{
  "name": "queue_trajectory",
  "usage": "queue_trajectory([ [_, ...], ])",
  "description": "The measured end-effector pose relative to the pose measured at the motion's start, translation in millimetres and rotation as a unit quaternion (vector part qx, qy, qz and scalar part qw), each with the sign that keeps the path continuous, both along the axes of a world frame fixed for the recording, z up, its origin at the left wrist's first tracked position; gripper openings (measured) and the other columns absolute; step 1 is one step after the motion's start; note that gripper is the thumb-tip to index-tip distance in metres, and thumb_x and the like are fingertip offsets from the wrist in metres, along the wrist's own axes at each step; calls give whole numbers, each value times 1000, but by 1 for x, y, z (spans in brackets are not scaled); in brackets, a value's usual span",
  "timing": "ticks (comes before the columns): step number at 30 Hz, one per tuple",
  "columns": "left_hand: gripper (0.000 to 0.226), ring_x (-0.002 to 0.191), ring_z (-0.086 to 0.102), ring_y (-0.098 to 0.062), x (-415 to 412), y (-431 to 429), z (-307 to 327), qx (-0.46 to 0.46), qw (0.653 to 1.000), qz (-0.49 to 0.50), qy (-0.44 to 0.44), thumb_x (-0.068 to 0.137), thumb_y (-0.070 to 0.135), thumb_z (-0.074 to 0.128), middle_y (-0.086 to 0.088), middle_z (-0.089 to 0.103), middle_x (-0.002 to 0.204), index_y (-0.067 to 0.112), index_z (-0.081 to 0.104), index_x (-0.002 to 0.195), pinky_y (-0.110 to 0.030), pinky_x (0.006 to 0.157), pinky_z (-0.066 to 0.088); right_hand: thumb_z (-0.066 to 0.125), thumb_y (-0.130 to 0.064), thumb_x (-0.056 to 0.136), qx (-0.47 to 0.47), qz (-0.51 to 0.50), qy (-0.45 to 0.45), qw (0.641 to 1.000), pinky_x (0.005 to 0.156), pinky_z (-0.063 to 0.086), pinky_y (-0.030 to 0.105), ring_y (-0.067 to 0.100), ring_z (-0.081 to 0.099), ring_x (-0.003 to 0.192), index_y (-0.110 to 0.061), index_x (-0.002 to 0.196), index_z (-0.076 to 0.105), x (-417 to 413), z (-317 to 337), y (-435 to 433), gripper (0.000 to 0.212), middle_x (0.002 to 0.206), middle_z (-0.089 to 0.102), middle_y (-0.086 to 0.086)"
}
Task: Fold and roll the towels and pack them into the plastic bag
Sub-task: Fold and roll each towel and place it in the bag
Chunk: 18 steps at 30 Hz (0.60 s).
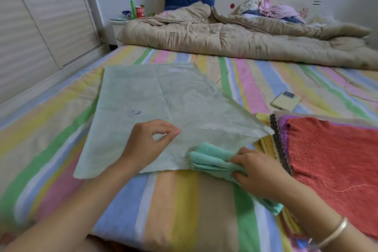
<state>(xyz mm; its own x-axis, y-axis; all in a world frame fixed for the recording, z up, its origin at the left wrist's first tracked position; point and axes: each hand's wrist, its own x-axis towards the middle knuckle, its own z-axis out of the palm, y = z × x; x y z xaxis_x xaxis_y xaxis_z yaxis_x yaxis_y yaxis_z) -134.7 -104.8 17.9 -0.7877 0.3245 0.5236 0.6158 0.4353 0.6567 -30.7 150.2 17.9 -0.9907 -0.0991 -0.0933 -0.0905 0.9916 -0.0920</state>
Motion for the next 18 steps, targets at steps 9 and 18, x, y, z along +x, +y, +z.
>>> queue_trajectory([
  [9, 9, 90, 70, -8, 35, 25, 56, 107, 987, -57, -102, 85, 15, 71, 6, 76, 86, 17, 80, 85, -23, 87, 51, 52, -32, 84, -76, -100, 142, 982, 69, 41, 31, 26, 56, 99, -23, 103, 63, -64, 17, -45, 24, 100, 59, 2],
  [18, 32, 102, 67, -11, 78, 11, 115, 99, 941, -140, -293, 81, 38, 61, 3, 75, 101, 13, 77, 95, -28, 88, 55, 46, -22, 92, -80, -114, 111, 984, 85, 42, 34, 24, 56, 105, -18, 96, 63, -124, 0, -69, 18, 100, 61, 2],
])
